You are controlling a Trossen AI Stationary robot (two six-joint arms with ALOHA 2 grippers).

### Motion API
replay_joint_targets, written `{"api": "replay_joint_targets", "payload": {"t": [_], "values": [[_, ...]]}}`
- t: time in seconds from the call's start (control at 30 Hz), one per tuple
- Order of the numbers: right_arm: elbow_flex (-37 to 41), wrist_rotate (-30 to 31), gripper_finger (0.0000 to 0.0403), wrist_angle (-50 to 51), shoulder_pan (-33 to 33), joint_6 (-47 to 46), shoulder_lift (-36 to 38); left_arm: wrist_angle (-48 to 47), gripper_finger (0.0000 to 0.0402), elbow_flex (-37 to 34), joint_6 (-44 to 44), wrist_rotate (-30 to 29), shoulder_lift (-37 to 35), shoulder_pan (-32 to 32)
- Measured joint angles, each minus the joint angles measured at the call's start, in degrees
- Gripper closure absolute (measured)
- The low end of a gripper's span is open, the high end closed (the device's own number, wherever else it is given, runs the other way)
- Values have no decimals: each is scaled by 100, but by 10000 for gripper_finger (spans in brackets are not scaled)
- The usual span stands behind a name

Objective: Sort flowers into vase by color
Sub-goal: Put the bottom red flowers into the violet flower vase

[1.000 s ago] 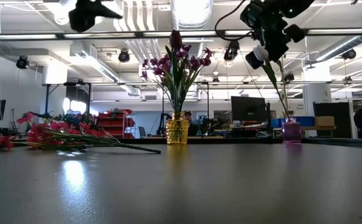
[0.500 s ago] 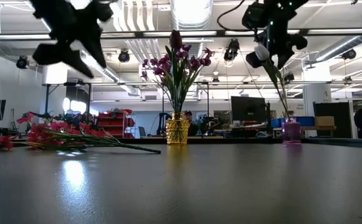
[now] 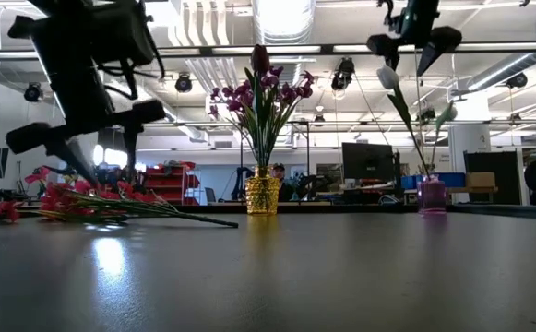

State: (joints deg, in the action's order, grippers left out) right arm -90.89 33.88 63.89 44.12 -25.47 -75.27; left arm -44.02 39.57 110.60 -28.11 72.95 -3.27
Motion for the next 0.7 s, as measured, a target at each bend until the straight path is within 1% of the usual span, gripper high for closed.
{"api": "replay_joint_targets", "payload": {"t": [0.17, 0.27, 0.4, 0.53, 0.63, 0.7], "values": [[-162, -1, 55, 77, -144, 7, 262, -450, 161, -38, 1395, -129, 286, 15], [-191, -1, 54, 92, -247, 15, 390, -424, 162, -190, 2028, -140, 385, 116], [-294, 1, 57, 105, -425, 17, 537, 121, 162, -477, 2093, -76, 438, 415], [-514, -91, 58, 78, -764, 112, 584, 858, 171, -733, 2091, 182, 501, 813], [-732, -282, 58, -30, -1088, 240, 582, 1070, 192, -851, 2100, 445, 507, 1078], [-865, -285, 58, -36, -1316, 246, 582, 1036, 217, -848, 2106, 569, 497, 1197]]}}
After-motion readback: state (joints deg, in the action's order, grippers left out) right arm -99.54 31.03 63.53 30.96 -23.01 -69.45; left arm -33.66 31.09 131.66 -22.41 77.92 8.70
